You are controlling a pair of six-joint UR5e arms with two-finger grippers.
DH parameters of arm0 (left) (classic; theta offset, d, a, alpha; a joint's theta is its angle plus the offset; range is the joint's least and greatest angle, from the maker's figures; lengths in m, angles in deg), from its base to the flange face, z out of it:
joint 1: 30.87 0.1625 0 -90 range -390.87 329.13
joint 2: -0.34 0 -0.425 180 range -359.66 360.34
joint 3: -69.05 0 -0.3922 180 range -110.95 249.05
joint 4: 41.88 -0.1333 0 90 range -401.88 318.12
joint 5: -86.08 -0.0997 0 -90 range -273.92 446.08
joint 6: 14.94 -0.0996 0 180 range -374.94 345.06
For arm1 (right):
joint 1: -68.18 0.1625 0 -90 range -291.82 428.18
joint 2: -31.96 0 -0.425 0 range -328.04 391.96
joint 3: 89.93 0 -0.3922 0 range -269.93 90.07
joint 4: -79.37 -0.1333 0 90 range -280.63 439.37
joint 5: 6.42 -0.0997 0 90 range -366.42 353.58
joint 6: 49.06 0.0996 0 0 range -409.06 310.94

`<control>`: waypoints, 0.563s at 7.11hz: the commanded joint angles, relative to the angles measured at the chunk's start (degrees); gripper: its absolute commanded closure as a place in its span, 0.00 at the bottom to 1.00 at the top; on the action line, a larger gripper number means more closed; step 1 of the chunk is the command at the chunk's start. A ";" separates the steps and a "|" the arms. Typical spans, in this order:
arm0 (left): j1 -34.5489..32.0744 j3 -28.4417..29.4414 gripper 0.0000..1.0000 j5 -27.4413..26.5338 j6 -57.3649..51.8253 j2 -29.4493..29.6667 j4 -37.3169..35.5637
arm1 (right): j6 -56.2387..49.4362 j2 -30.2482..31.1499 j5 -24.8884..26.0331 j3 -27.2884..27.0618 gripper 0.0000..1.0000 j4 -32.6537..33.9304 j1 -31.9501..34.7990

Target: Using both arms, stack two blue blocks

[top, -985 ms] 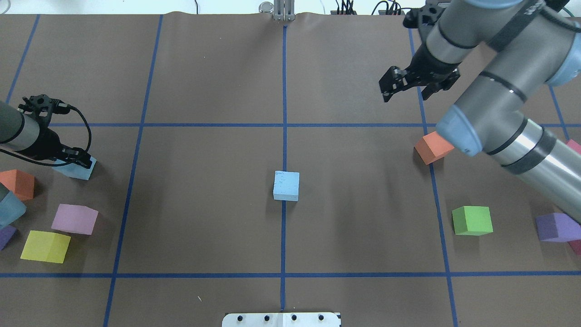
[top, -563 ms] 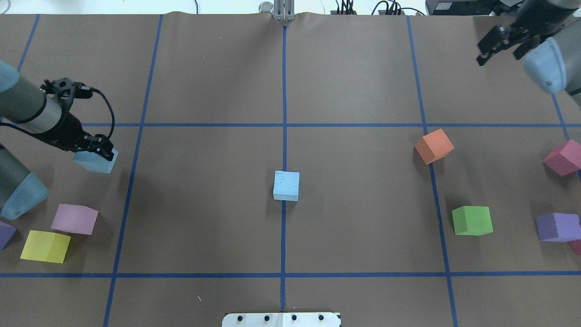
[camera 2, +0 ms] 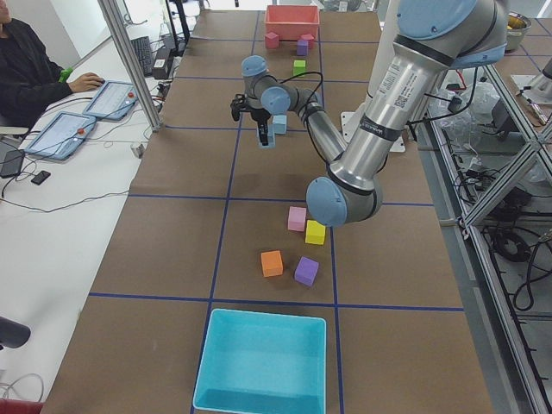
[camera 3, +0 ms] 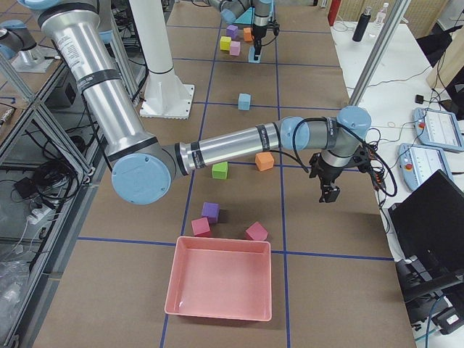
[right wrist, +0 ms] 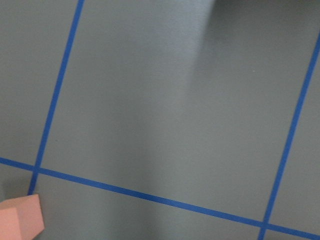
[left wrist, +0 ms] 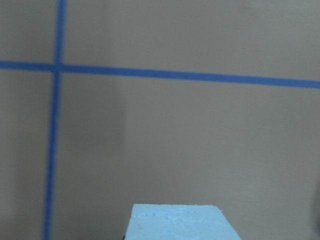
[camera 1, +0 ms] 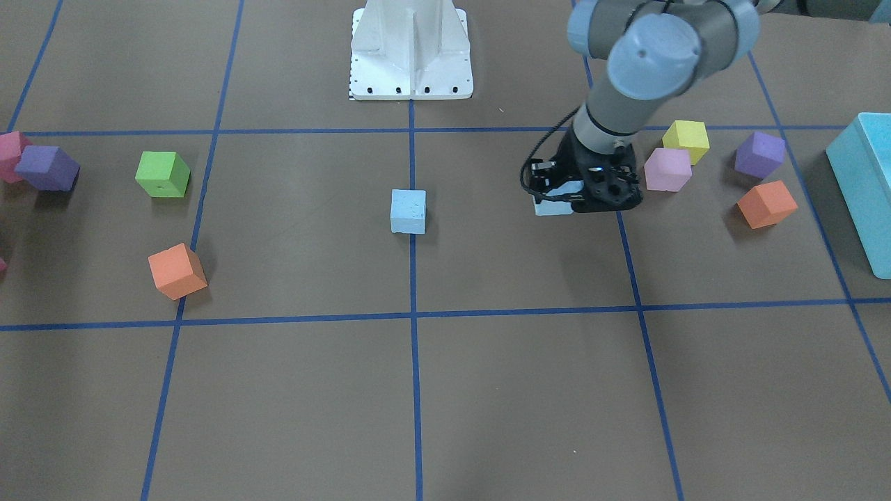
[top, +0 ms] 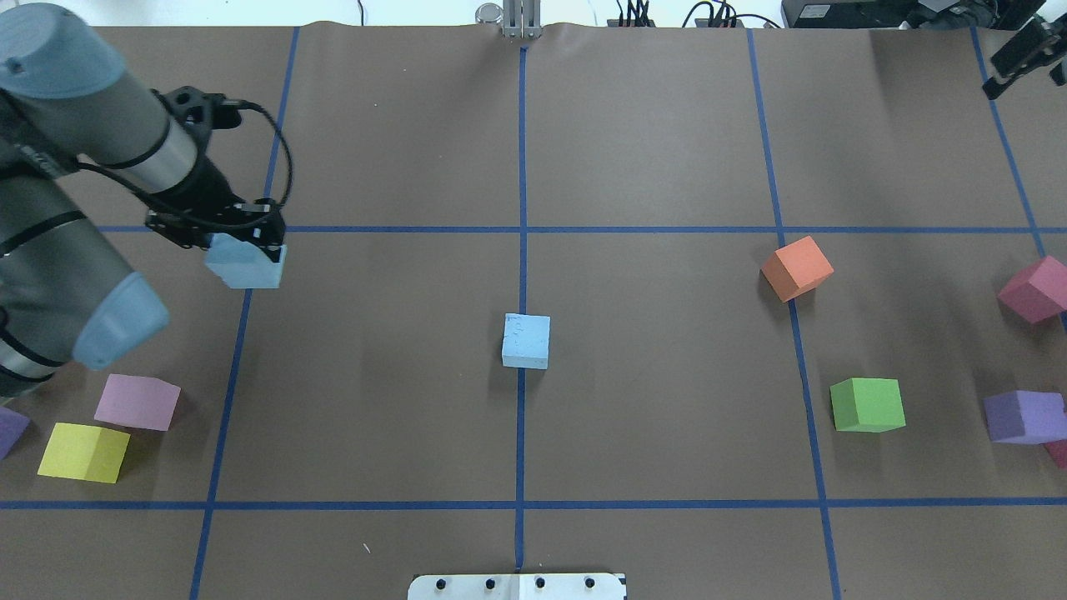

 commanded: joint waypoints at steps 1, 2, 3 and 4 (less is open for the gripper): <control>7.19 2.27 0.38 -5.44 9.51 6.58 -0.46 | -6.69 4.05 0.56 1.41 0.01 -0.59 3.04; 8.78 4.03 0.38 -6.33 10.76 8.79 -0.38 | -8.63 5.46 0.65 1.84 0.01 -0.68 3.91; 9.84 6.22 0.38 -7.38 11.82 10.99 -0.29 | -9.95 6.52 0.65 2.02 0.01 -0.68 4.36; 11.59 7.81 0.38 -8.61 12.35 12.49 -0.12 | -10.05 7.83 0.65 2.29 0.01 -1.81 4.62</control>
